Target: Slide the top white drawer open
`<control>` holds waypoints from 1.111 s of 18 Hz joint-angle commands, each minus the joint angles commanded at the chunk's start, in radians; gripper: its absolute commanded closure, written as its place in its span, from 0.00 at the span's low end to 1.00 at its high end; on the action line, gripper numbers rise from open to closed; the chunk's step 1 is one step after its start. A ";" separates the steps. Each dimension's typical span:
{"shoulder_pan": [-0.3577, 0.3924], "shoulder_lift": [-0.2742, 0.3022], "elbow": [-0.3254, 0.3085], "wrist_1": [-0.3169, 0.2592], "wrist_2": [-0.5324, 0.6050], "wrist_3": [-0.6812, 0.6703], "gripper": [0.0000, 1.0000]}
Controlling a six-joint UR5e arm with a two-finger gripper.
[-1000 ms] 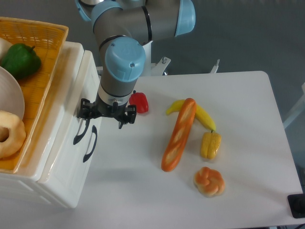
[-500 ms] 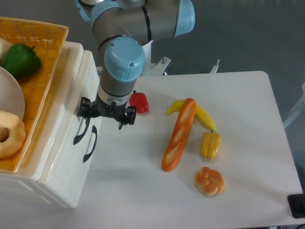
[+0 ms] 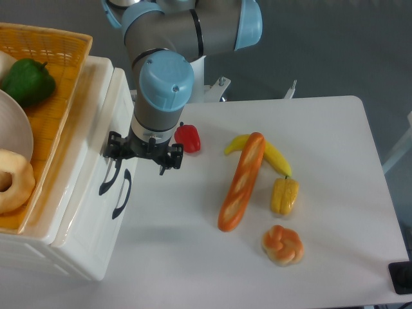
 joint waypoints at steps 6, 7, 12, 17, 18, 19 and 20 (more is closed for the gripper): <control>-0.003 -0.003 -0.003 -0.002 0.000 0.025 0.00; -0.005 -0.005 -0.003 -0.002 0.000 0.025 0.00; -0.008 -0.003 -0.002 -0.003 0.000 0.026 0.00; -0.009 -0.009 0.005 -0.003 -0.002 0.026 0.00; -0.009 -0.011 0.005 -0.003 -0.002 0.026 0.00; -0.009 -0.015 0.006 -0.003 -0.003 0.026 0.00; -0.009 -0.017 0.006 -0.005 -0.005 0.026 0.00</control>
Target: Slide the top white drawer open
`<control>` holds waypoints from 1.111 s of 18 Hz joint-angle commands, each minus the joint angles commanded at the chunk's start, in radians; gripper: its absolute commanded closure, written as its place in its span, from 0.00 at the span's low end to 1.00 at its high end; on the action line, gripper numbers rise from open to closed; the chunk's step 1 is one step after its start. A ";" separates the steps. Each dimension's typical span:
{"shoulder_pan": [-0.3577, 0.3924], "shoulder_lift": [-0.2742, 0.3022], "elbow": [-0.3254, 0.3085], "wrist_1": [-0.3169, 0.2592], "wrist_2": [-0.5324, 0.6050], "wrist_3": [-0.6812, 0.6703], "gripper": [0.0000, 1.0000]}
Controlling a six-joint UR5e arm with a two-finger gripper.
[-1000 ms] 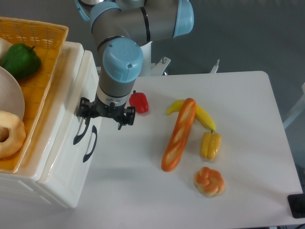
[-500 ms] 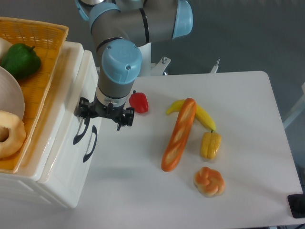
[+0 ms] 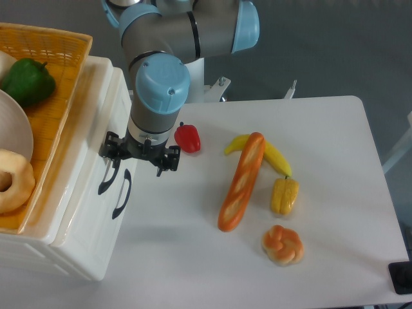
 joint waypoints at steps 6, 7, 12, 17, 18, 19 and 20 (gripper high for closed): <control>0.003 -0.008 0.002 -0.002 -0.028 0.003 0.00; 0.005 -0.008 0.002 -0.002 -0.032 0.005 0.00; 0.006 -0.008 0.002 -0.008 -0.038 0.012 0.00; 0.009 -0.008 0.000 -0.009 -0.037 0.012 0.00; 0.009 -0.008 0.000 -0.009 -0.037 0.012 0.00; 0.009 -0.008 0.000 -0.009 -0.037 0.012 0.00; 0.009 -0.008 0.000 -0.009 -0.037 0.012 0.00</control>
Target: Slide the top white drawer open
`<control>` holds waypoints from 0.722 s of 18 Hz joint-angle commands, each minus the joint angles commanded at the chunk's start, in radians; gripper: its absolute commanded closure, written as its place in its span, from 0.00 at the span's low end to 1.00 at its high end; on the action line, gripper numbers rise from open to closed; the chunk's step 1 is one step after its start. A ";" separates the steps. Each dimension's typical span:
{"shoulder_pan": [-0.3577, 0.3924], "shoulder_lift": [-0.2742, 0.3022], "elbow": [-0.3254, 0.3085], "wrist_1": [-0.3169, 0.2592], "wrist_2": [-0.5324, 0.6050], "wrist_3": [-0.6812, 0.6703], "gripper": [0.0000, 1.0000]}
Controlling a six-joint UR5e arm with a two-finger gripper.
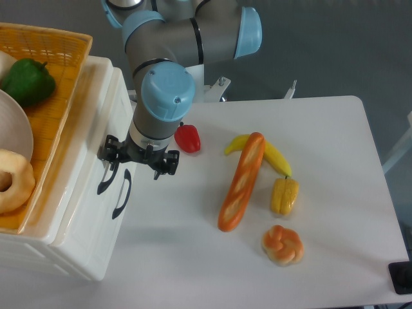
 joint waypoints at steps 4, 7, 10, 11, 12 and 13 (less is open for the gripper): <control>0.002 0.000 -0.002 0.000 0.000 0.000 0.00; 0.000 0.000 -0.003 0.000 0.003 0.005 0.00; -0.002 0.000 -0.006 0.000 0.003 0.031 0.00; -0.003 0.000 -0.008 0.000 0.003 0.032 0.00; -0.003 0.000 -0.008 0.002 0.003 0.032 0.00; -0.003 0.000 -0.008 0.000 0.003 0.037 0.00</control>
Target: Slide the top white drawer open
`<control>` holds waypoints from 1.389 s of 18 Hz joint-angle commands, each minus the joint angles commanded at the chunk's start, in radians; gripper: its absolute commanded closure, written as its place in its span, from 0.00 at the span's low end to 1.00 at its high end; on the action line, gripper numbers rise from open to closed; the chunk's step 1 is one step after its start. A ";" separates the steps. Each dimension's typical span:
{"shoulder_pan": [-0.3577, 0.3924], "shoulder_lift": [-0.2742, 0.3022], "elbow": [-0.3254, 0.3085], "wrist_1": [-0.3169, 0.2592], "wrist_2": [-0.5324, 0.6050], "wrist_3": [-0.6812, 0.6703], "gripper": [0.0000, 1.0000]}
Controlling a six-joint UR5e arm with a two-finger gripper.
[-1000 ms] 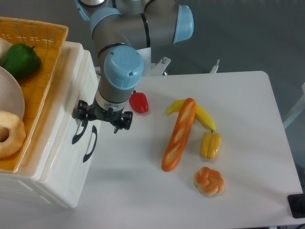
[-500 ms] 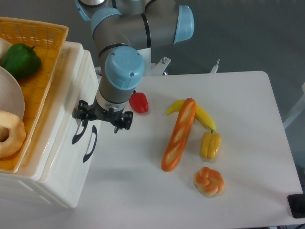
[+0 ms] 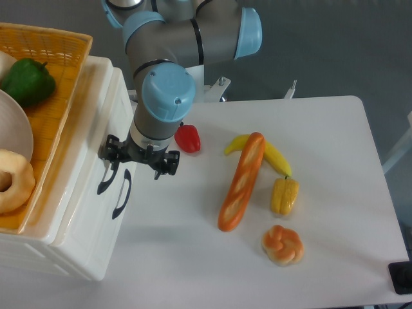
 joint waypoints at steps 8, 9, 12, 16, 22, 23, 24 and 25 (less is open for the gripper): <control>-0.005 0.002 -0.002 0.000 0.020 0.029 0.00; -0.005 0.002 -0.002 0.002 0.026 0.029 0.00; -0.003 0.002 -0.002 0.005 0.029 0.029 0.00; -0.003 0.002 0.000 0.008 0.040 0.029 0.00; -0.005 -0.002 0.008 0.011 0.061 0.029 0.00; -0.005 -0.002 0.008 0.012 0.061 0.029 0.00; -0.005 -0.002 0.009 0.012 0.067 0.031 0.00; -0.003 -0.002 0.009 0.012 0.071 0.031 0.00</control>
